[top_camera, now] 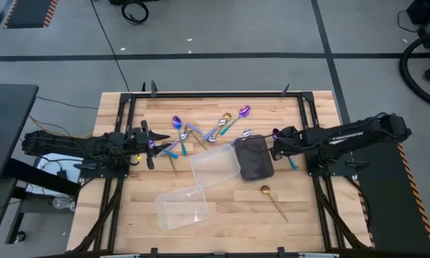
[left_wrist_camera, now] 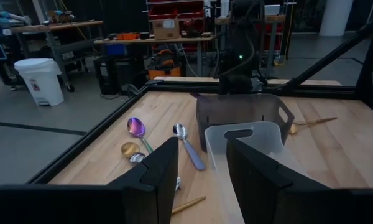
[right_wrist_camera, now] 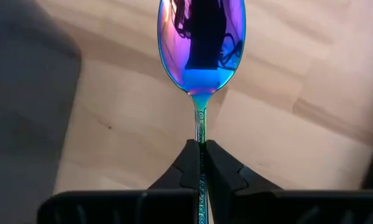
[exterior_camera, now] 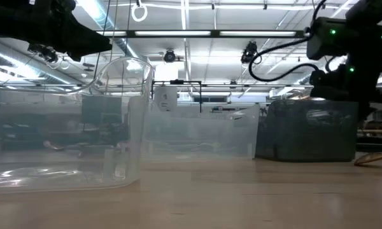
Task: Sort silverware by color (type)
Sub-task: Put the violet spoon into the black bin
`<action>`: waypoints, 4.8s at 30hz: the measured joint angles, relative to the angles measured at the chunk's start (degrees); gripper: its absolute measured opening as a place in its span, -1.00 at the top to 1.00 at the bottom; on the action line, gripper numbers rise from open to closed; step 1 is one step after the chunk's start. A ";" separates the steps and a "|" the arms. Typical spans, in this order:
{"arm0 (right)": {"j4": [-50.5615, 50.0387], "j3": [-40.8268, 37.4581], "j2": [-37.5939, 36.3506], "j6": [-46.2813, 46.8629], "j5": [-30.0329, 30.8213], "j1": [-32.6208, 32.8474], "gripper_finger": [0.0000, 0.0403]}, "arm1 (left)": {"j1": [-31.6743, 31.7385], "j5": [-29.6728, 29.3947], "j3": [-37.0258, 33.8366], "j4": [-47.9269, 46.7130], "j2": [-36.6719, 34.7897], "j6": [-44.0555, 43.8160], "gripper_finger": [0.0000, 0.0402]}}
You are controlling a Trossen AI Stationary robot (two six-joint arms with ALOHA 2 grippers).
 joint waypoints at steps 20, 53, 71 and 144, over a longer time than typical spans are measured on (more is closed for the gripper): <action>-5.57 18.76 0.55 -10.29 4.26 -1.17 0.93 | 0.00 -0.02 0.00 0.00 0.00 -0.02 0.28; -7.29 37.72 29.60 -9.83 1.08 8.48 0.93 | 0.01 -0.07 0.00 -0.74 0.00 -0.26 0.28; -6.40 37.68 34.70 -10.63 -3.26 8.70 0.93 | 0.02 -0.09 0.00 -0.96 0.00 -0.11 0.28; 9.44 31.39 22.83 -28.39 8.91 9.85 0.36 | 1.12 0.93 1.52 -8.49 16.08 -16.75 0.28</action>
